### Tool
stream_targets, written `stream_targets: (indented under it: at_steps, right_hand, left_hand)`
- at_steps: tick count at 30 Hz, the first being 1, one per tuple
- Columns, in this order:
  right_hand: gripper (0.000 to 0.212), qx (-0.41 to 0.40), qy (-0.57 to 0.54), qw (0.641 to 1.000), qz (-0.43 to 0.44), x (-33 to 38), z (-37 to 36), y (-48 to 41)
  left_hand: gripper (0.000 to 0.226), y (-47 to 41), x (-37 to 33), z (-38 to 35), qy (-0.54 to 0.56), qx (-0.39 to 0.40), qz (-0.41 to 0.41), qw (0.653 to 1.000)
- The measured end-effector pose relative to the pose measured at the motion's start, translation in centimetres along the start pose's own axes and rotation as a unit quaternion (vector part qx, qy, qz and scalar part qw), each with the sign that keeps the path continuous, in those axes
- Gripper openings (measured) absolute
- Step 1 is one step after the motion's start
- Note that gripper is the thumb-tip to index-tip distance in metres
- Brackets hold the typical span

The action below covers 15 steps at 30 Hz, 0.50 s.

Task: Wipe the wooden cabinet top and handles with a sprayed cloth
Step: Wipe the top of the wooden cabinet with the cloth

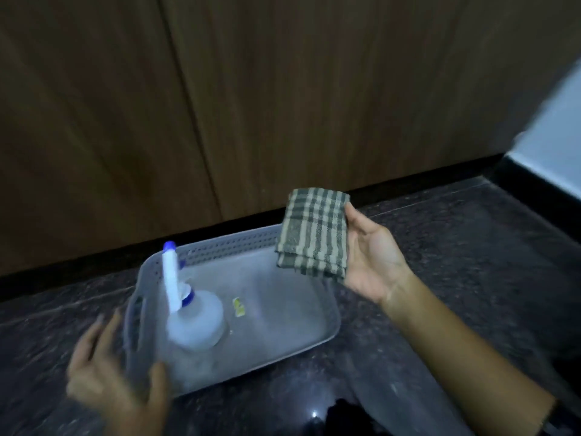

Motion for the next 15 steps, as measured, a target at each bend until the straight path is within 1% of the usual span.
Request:
stream_targets:
  at_steps: [1, 2, 3, 4, 6, 7, 8, 10, 11, 13, 15]
  right_hand:
    - [0.054, 0.003, 0.005, 0.999, 0.032, 2.1, -0.4, 2.0]
    - [0.054, 0.001, 0.008, 0.998, 0.065, 4.2, -0.7, 4.4]
    - [0.054, -0.002, 0.010, 0.995, 0.097, 6.2, -1.0, 7.0]
    - [0.053, -0.004, 0.010, 0.992, 0.122, 8.0, -1.4, 9.5]
    - [0.051, -0.030, 0.017, 0.980, 0.195, 11.9, -1.1, 15.7]
    - [0.050, -0.054, 0.027, 0.971, 0.233, 13.8, -0.8, 18.9]
    - [0.050, -0.080, 0.038, 0.960, 0.266, 15.7, -0.7, 22.3]
    - [0.052, -0.133, 0.051, 0.935, 0.324, 19.2, -0.4, 28.1]
    - [0.052, -0.170, 0.056, 0.915, 0.360, 21.1, 0.0, 31.3]
    - [0.051, -0.235, 0.056, 0.873, 0.423, 24.2, 0.9, 37.3]
    - [0.051, -0.287, 0.043, 0.840, 0.459, 26.3, 2.3, 42.0]
  left_hand:
    - [0.066, 1.3, -5.3, 0.5, 0.006, -0.020, -0.079, 0.997]
    - [0.059, 2.8, -11.5, 0.5, 0.046, -0.009, -0.160, 0.986]
    - [0.053, 4.7, -17.6, 0.4, 0.104, 0.006, -0.219, 0.970]
    - [0.048, 5.9, -22.2, -0.3, 0.176, 0.041, -0.253, 0.951]
    - [0.046, 8.8, -31.6, -2.6, 0.312, 0.162, -0.296, 0.888]
    - [0.047, 10.4, -36.1, -3.5, 0.360, 0.206, -0.322, 0.851]
    - [0.048, 12.4, -40.3, -3.9, 0.396, 0.230, -0.352, 0.817]
    - [0.047, 16.1, -47.2, -3.4, 0.443, 0.229, -0.421, 0.758]
    - [0.046, 17.7, -50.0, -3.7, 0.455, 0.237, -0.439, 0.738]
    - [0.046, 20.9, -55.1, -5.4, 0.434, 0.295, -0.464, 0.714]
    - [0.049, 23.7, -58.9, -7.6, 0.376, 0.334, -0.512, 0.697]
Point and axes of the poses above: each hand's wrist, its own y-axis away from the middle knuckle, its own z-axis out of the back of the hand, x = y × z, the point moved 9 cm from there along -y, towards the middle knuckle, and after that the axes turned 2 degrees about -z, right-handed, at the moved point
